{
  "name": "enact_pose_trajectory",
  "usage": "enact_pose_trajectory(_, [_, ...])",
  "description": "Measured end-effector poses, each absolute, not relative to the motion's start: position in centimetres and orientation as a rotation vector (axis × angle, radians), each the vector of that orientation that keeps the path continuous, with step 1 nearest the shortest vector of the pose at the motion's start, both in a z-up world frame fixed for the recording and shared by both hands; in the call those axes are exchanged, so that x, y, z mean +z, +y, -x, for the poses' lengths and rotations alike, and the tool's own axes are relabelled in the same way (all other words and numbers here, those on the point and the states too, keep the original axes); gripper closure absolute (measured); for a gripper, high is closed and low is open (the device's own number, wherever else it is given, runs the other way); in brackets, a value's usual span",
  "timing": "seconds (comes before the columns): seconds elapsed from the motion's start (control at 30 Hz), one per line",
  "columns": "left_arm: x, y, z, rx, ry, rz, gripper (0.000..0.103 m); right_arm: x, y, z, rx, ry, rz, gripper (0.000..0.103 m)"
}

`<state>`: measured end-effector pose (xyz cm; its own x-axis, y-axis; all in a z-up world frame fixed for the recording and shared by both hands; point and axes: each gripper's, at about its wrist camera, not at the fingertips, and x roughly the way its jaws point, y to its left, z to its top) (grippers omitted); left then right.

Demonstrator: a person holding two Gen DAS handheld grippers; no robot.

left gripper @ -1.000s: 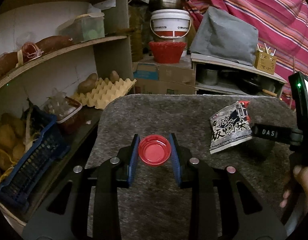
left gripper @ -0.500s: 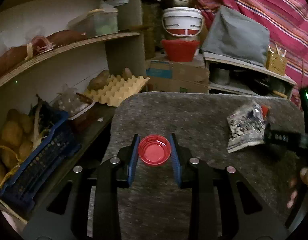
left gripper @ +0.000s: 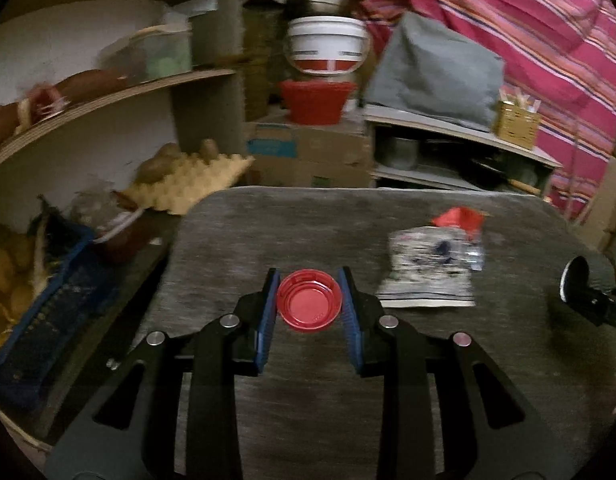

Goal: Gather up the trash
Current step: 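Carry the red cap and black mesh item over the blue basket and open both tools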

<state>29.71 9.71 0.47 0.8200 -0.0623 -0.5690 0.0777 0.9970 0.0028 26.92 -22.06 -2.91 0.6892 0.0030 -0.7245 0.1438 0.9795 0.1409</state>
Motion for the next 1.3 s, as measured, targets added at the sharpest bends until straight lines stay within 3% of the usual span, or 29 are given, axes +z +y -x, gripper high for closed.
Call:
enact_pose_trajectory(0.37, [2.6,-4.8,-25.5,-0.255,0.555,-0.099,0.074,1.9,-39.5,-15.9,-0.239,0.7,-0.15,0.032])
enact_pose_trajectory(0.67, [3.8,-19.9,-21.0,-0.422,0.508,-0.132,0.074,1.3,-52.8,-9.3,-0.38,0.68,-0.24,0.032])
enact_pose_trajectory(1.07, [0.3,-38.9,-14.2,-0.654,0.512,-0.23,0.074,-1.2,-60.2,-5.2,-0.488,0.68,-0.277,0.032])
enact_pose_trajectory(1.3, [-0.7,-44.0,-12.5,-0.732,0.515,-0.249,0.074,-1.7,-61.6,-4.5,-0.508,0.677,-0.292,0.032])
